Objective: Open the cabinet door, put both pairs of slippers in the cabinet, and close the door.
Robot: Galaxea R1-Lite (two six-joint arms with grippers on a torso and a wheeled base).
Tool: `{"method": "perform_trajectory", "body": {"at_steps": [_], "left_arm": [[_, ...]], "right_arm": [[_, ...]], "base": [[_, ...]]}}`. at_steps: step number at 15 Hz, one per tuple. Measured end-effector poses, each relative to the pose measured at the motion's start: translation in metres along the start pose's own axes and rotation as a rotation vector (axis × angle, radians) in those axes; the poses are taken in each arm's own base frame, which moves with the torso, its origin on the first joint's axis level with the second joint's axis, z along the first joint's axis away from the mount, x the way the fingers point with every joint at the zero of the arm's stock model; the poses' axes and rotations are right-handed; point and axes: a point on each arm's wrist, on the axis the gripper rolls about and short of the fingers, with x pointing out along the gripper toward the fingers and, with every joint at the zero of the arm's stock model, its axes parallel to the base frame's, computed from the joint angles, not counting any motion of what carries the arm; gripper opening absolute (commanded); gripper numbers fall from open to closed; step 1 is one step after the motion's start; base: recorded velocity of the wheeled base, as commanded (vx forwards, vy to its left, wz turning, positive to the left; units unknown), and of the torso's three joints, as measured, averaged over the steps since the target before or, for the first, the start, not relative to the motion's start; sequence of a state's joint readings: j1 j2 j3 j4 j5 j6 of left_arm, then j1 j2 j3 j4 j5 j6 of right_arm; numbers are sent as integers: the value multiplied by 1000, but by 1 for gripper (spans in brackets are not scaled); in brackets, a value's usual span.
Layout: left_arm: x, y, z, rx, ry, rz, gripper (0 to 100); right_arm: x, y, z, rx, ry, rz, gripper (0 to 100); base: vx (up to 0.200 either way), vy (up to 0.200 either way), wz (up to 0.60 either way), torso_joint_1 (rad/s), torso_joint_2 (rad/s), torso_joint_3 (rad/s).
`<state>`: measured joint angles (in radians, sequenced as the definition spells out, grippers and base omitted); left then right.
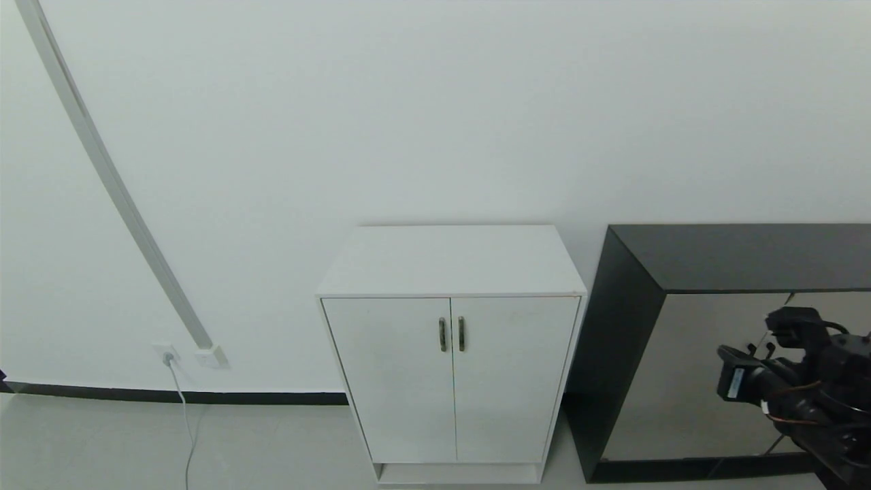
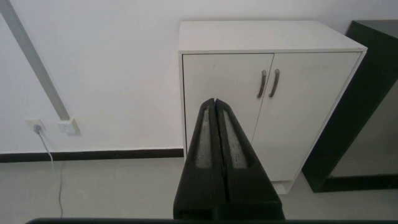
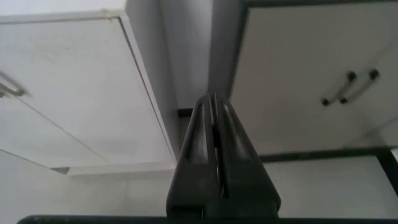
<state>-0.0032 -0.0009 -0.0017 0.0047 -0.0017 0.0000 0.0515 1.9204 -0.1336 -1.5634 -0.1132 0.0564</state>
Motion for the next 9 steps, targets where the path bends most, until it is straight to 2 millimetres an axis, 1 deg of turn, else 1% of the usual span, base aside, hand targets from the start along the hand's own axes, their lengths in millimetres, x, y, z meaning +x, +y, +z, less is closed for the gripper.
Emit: {"method": "perform_trajectory", "body": {"at_steps": [2,5,6,9], "left_arm": [[0,0,0,0,0,0,0],[0,0,0,-1,0,0,0],[0,0,0,-1,0,0,0],[0,0,0,-1,0,0,0]], "right_arm": [[-26,-16,7,14,-21,-22,0],[-56,-35,12,40,17,-69,0],[-65,-37,13,47,33,-66,0],[-100,-39,15,61,89,-29,0]], "base": [[0,0,0,0,0,0],[0,0,0,0,0,0],[0,0,0,0,0,0],[0,0,0,0,0,0]]}}
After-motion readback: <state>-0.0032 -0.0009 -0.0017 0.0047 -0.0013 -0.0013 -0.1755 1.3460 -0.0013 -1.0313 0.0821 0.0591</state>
